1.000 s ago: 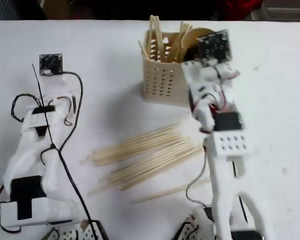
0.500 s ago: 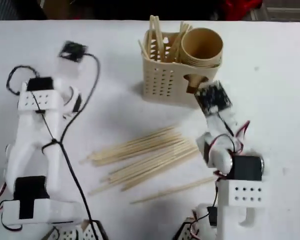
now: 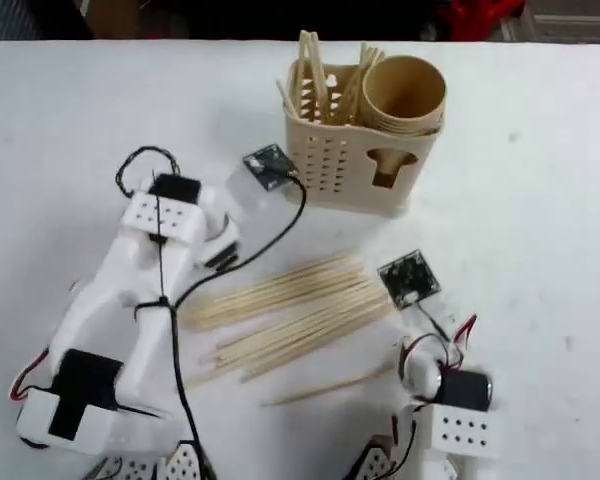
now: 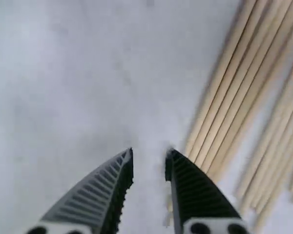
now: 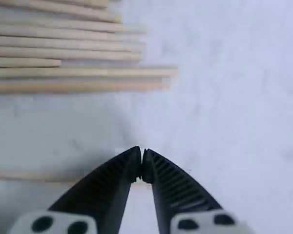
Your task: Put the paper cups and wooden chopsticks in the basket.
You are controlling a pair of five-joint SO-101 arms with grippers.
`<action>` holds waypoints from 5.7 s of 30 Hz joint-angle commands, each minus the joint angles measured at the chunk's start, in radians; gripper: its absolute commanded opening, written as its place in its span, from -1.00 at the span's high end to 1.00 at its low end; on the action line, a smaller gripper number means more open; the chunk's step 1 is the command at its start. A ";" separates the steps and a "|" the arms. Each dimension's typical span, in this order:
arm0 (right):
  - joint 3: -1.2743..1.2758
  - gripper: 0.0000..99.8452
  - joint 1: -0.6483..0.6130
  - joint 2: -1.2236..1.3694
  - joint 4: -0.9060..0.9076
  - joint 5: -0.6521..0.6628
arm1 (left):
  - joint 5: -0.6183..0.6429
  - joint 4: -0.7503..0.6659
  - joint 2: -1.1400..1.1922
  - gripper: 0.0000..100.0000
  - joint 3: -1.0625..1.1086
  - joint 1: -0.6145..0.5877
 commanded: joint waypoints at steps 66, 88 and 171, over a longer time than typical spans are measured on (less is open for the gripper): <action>0.147 0.96 0.048 -0.340 0.084 0.089 | 0.080 -0.064 0.255 0.80 -0.166 0.151; 0.147 0.96 0.047 -0.340 0.082 0.089 | 0.072 -0.157 0.305 0.72 -0.061 0.217; 0.147 0.96 0.031 -0.338 0.081 0.089 | 0.724 -0.816 0.074 0.83 -0.735 0.185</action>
